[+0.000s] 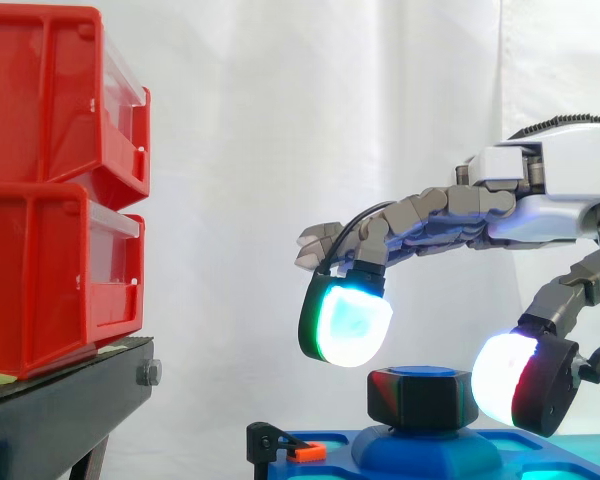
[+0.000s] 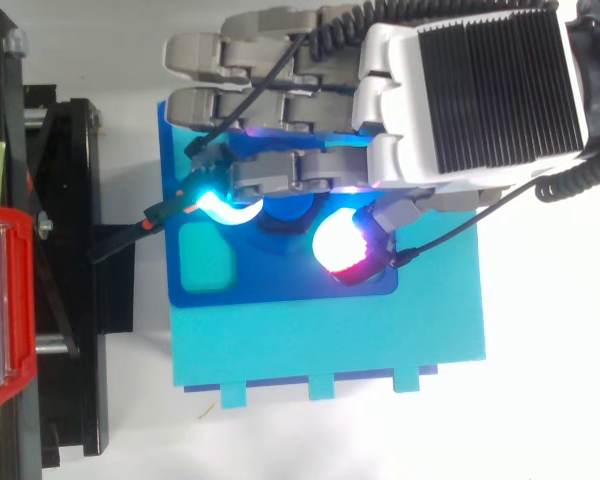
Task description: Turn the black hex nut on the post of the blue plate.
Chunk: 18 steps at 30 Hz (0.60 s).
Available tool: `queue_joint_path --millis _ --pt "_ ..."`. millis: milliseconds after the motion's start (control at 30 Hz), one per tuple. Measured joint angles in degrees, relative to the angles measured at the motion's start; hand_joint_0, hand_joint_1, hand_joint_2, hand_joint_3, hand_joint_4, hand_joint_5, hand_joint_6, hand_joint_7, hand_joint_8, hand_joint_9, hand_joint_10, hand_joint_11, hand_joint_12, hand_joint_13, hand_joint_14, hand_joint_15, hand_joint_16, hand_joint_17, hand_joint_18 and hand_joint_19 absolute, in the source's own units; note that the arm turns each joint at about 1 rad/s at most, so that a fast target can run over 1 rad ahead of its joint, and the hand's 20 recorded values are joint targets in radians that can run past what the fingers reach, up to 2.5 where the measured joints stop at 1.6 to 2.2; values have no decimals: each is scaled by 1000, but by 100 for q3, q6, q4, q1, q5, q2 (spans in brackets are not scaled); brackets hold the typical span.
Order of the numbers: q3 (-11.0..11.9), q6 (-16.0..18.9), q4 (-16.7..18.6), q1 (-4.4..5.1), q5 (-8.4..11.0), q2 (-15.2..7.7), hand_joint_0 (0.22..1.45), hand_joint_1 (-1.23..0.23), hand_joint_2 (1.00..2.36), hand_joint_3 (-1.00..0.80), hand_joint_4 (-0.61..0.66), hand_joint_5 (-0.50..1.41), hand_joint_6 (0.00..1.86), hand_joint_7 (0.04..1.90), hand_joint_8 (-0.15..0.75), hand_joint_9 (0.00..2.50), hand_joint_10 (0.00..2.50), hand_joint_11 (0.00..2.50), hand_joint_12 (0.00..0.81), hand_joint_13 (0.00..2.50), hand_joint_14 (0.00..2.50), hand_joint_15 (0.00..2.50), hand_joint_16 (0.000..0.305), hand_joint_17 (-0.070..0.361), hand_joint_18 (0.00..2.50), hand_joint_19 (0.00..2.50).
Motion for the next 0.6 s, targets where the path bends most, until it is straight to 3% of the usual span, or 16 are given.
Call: queue_joint_path --millis 600 --pt "-16 0 9 3 0 -1 558 -880 1000 -500 92 -284 502 827 58 108 7 299 249 51 0 11 36 80 139 187"
